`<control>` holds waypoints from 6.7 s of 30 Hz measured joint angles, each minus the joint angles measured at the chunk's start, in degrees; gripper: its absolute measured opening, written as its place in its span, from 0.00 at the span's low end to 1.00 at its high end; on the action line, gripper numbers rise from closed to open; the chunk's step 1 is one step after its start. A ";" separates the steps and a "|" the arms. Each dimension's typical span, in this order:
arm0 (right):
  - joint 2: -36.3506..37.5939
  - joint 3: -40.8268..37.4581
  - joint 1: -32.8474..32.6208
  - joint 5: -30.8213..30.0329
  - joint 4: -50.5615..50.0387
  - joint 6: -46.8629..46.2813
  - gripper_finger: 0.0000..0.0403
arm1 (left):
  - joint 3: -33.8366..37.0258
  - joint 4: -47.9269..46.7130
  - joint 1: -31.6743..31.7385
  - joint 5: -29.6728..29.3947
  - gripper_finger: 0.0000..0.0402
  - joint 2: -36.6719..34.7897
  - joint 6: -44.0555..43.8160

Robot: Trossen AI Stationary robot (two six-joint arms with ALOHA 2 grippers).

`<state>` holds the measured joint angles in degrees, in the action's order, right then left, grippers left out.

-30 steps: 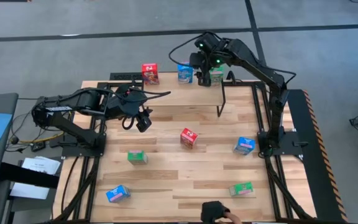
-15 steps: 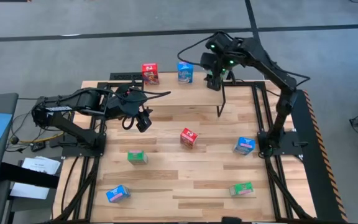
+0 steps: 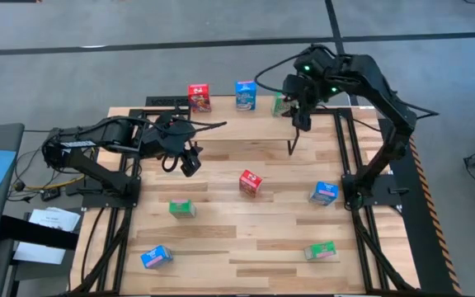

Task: Stack cereal on shelf
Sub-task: Put the top green cereal box on the shelf aligned with the other green cereal box

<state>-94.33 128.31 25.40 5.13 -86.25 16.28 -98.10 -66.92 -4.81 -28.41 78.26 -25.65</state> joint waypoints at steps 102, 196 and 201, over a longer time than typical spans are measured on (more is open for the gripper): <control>0.99 -0.04 -0.52 -0.44 -3.75 3.67 0.63 | 0.00 1.18 13.17 20.76 0.82 3.41 7.50; 0.23 -0.07 -35.23 -0.75 -3.75 -34.69 0.63 | 27.95 -4.01 -28.15 9.38 0.82 -2.64 -10.64; 0.23 -0.07 -35.21 -2.48 -3.76 -34.69 0.63 | 31.52 -1.54 -27.83 9.78 0.82 -2.61 -10.70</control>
<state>-94.11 128.25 -9.81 2.65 -90.00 -18.41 -66.59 -68.45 -32.64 -18.63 75.65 -36.35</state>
